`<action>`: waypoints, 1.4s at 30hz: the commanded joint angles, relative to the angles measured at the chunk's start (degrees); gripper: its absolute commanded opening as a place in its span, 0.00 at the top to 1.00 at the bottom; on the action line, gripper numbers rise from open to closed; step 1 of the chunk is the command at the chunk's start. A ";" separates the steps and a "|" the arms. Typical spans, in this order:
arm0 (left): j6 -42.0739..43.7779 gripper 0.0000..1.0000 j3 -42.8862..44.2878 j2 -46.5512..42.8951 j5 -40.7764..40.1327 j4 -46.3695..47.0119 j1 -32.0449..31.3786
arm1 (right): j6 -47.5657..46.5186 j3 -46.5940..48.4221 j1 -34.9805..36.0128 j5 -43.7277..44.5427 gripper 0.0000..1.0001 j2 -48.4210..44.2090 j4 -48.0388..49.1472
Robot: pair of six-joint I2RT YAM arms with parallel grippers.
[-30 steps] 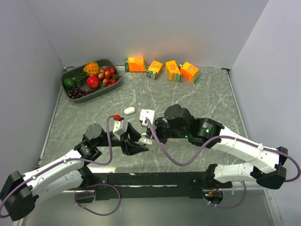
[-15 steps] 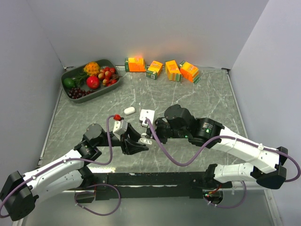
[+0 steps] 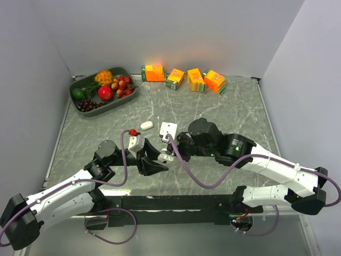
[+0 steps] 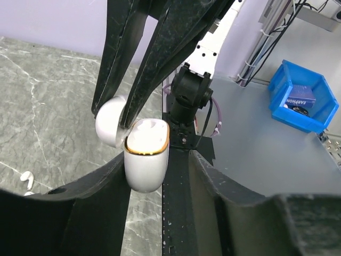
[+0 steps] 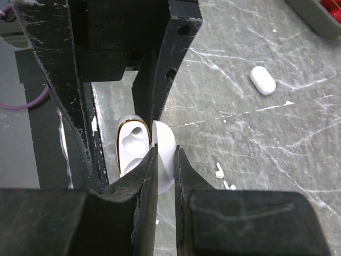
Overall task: Insert the wireless bluetooth earbuds into the charging case
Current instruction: Adjust the charging case.
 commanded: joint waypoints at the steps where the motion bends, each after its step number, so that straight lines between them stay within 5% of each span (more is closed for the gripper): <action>1: -0.08 0.52 2.47 -0.45 -0.48 0.79 0.01 | -1.09 1.43 0.31 1.75 1.00 -1.76 2.17; 26: 0.89 0.42 2.82 -1.32 -3.99 0.88 0.01 | -0.03 1.07 1.01 -0.09 1.00 -1.67 2.61; 42: 0.72 0.73 2.38 -1.06 -1.62 2.37 0.01 | 0.41 1.25 1.01 -0.54 1.00 -1.32 2.52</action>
